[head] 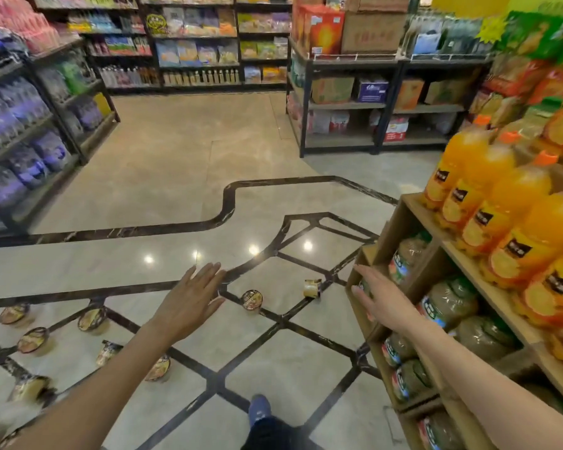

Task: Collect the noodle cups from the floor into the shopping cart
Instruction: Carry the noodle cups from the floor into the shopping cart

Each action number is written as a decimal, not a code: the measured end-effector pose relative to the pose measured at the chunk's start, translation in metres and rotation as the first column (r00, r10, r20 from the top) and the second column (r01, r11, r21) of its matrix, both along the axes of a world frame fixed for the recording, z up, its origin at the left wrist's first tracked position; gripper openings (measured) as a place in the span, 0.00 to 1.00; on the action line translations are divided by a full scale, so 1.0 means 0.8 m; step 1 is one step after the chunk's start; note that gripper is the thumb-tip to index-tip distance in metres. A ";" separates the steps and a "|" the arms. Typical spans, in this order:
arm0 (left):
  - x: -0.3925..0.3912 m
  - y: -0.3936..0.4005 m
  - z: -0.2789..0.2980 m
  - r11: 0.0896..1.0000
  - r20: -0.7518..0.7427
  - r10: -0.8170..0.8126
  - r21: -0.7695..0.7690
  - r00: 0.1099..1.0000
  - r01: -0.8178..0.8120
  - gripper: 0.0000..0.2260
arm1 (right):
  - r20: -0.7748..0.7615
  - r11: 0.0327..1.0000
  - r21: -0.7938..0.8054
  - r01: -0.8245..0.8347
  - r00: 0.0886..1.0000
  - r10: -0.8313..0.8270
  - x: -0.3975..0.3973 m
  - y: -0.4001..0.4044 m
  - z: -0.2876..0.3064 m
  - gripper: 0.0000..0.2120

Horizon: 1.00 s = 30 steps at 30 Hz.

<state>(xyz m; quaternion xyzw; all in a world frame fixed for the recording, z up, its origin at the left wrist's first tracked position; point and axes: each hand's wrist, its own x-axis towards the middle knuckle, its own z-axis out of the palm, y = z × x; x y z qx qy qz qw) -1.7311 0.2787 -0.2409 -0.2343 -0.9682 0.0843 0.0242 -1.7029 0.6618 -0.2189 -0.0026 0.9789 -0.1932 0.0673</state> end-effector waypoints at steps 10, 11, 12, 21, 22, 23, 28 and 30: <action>-0.264 -0.003 -0.189 0.989 0.289 0.143 0.005 0.947 -0.150 0.38 | 0.309 0.943 -0.150 0.299 0.920 -0.243 -0.300 0.004 -0.222 0.25; -0.283 -0.004 -0.225 0.987 0.313 0.151 0.008 0.938 -0.161 0.39 | 0.337 0.936 -0.152 0.319 0.907 -0.254 -0.324 0.003 -0.257 0.25; -0.301 -0.003 -0.261 0.985 0.365 0.163 0.001 0.917 -0.175 0.40 | 0.356 0.930 -0.162 0.330 0.898 -0.257 -0.348 0.000 -0.293 0.25; -0.406 0.014 -0.626 0.904 0.494 0.344 0.056 0.799 -0.424 0.51 | 0.765 0.343 -0.388 0.856 0.506 -0.399 -0.515 -0.022 -0.662 0.32; -0.413 0.013 -0.662 0.890 0.519 0.373 0.036 0.769 -0.455 0.52 | 0.807 0.192 -0.414 0.890 0.456 -0.375 -0.529 -0.025 -0.703 0.33; -0.419 0.010 -0.699 0.875 0.534 0.382 0.052 0.754 -0.481 0.53 | 0.836 0.038 -0.439 0.898 0.423 -0.348 -0.543 -0.024 -0.747 0.34; -0.434 -0.013 -0.876 0.708 0.663 0.410 0.202 0.626 -0.677 0.60 | 0.904 -0.345 -0.361 0.867 0.233 -0.359 -0.613 0.011 -0.975 0.58; -0.440 -0.007 -0.921 0.591 0.709 0.399 0.285 0.581 -0.755 0.60 | 0.897 -0.417 -0.356 0.836 0.179 -0.404 -0.622 -0.008 -0.955 0.50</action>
